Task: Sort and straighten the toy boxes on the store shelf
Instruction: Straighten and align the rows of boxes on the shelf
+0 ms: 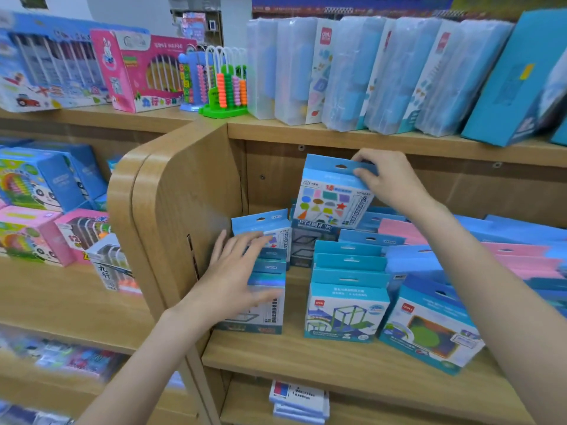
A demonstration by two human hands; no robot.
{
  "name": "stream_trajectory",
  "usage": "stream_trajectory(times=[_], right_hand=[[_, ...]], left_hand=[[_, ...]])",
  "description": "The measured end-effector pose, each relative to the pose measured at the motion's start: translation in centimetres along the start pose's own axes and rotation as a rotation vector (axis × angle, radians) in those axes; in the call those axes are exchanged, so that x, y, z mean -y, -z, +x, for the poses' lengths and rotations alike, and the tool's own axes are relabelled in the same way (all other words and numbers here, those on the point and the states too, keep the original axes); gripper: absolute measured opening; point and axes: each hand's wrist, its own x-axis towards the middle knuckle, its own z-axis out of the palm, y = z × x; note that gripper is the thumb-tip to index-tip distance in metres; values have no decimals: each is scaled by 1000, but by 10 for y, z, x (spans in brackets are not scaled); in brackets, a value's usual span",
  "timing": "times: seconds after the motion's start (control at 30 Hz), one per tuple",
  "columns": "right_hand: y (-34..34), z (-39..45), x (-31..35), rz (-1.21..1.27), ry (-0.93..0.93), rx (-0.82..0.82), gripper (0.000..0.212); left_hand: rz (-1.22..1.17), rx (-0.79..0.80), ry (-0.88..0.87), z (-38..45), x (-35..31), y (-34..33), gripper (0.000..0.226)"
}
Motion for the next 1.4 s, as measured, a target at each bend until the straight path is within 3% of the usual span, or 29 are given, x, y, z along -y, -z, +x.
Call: stream_trajectory(times=[0.1, 0.13, 0.23, 0.3, 0.37, 0.53, 0.87, 0.97, 1.07, 1.2, 1.4], right_hand=[[6, -24, 4, -18, 46, -219, 16], [10, -33, 7, -20, 63, -321, 17], [31, -51, 9, 2, 41, -526, 16], [45, -61, 7, 17, 10, -584, 15], [56, -72, 5, 16, -10, -614, 15], [67, -103, -5, -35, -70, -571, 14], [96, -127, -19, -53, -201, -697, 18], [110, -136, -23, -56, -243, -757, 20], [133, -150, -32, -73, -264, -770, 20], [175, -183, -56, -110, -280, -704, 21], [244, -248, -138, -192, -386, -343, 22]], left_hand=[[-75, -201, 61, 33, -2, 17, 59], [-46, -193, 92, 47, 1, 21, 49], [57, 36, 209, 88, 11, 22, 41], [130, 199, 284, 105, 16, 19, 33], [218, 265, 325, 111, 17, 17, 29], [323, 92, 263, 109, 5, 23, 27], [288, -712, -153, 89, -36, 96, 20], [142, -876, -219, 86, -63, 118, 20], [9, -857, -293, 91, -101, 131, 21], [-70, -715, -382, 103, -147, 113, 15], [-120, -614, -430, 107, -225, 66, 17]])
